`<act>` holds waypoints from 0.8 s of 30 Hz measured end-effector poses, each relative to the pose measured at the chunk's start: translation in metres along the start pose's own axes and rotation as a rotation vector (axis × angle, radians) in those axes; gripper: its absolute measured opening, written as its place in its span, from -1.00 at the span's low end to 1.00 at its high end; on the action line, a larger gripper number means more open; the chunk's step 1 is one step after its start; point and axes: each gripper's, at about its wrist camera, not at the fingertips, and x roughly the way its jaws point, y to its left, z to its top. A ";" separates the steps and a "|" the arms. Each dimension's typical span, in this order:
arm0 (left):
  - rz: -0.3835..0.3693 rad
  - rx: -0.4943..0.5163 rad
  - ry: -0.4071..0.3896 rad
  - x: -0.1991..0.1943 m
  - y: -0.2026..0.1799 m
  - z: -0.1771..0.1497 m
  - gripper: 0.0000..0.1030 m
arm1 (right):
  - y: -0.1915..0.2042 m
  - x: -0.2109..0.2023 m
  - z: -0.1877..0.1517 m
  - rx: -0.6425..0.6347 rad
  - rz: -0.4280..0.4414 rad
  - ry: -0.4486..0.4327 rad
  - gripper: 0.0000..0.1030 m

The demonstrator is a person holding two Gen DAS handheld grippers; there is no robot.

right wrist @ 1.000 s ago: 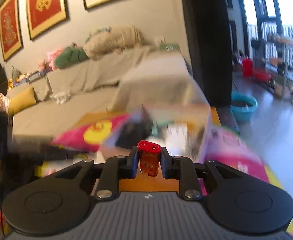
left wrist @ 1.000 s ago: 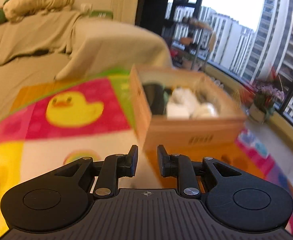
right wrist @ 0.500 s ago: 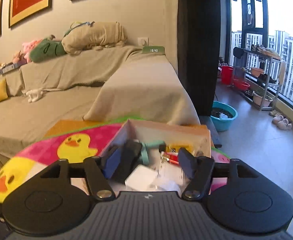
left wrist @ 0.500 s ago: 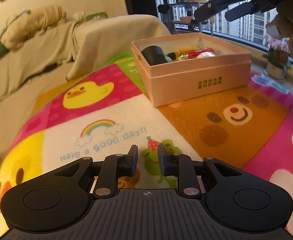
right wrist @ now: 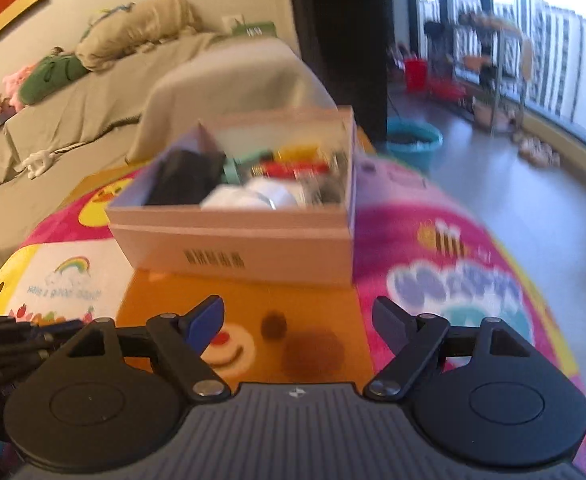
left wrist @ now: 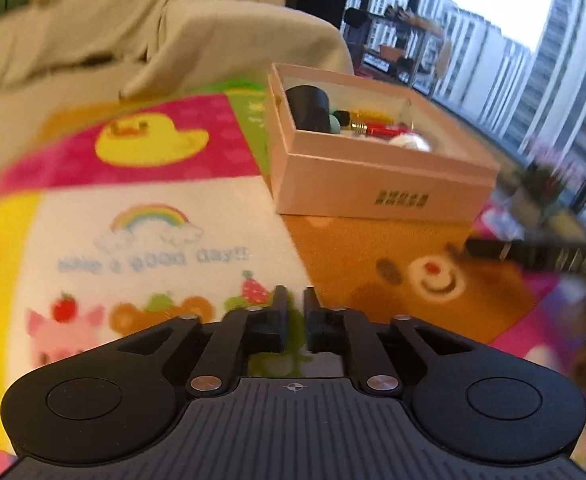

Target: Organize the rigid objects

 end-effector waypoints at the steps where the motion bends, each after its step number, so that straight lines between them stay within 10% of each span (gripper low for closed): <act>1: -0.018 -0.006 0.003 0.000 0.001 0.001 -0.63 | -0.002 0.004 -0.004 0.007 0.007 0.016 0.61; 7: -0.019 0.086 -0.029 0.007 -0.019 -0.001 -0.36 | 0.013 0.018 -0.012 -0.039 -0.024 0.006 0.79; 24: 0.161 0.090 -0.142 0.013 -0.034 -0.009 -0.48 | 0.028 0.029 -0.021 -0.057 -0.164 -0.039 1.00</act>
